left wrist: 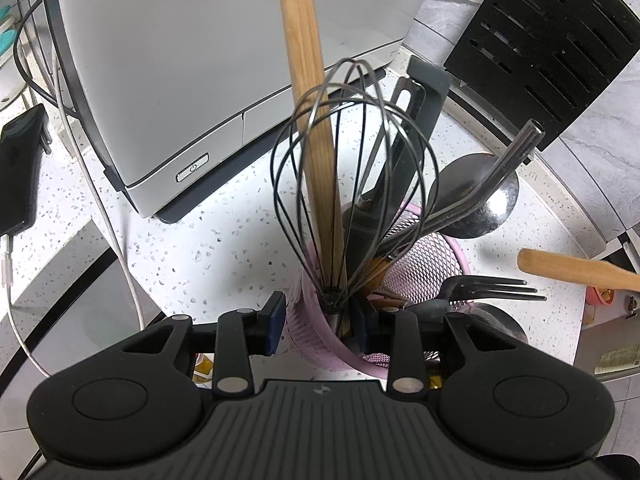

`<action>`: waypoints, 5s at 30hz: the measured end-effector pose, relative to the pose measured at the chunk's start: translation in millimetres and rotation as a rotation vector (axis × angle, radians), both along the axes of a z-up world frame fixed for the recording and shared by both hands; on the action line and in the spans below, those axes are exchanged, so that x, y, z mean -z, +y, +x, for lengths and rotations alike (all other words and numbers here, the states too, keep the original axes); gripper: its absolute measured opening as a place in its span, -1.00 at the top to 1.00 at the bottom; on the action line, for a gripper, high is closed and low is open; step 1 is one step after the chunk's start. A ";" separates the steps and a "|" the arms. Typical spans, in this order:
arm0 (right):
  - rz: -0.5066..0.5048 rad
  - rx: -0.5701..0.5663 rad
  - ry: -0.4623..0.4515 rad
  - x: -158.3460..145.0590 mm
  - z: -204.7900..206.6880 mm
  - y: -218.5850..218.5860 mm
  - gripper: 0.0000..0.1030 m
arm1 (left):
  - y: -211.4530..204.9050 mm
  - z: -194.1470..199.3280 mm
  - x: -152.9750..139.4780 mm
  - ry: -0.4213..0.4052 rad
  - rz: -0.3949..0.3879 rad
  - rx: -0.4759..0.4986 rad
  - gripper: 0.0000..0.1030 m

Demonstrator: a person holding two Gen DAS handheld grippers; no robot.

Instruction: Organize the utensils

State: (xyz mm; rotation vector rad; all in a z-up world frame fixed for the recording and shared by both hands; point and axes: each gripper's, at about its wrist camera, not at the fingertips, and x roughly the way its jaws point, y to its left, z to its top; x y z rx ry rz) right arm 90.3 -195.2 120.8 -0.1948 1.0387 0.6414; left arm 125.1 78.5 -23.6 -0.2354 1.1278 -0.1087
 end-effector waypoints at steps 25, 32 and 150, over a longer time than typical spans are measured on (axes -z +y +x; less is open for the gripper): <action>-0.137 -0.257 -0.080 -61.3 -11.2 113.5 1.00 | 7.1 1.0 3.3 0.004 -0.029 0.010 0.24; -0.149 -0.270 -0.123 -82.0 -8.6 123.6 1.00 | 7.4 1.3 3.5 0.004 -0.030 0.010 0.23; 0.315 0.392 -0.659 33.1 -101.8 105.9 -0.94 | -14.9 -184.5 -73.4 -0.735 0.150 -0.328 -1.00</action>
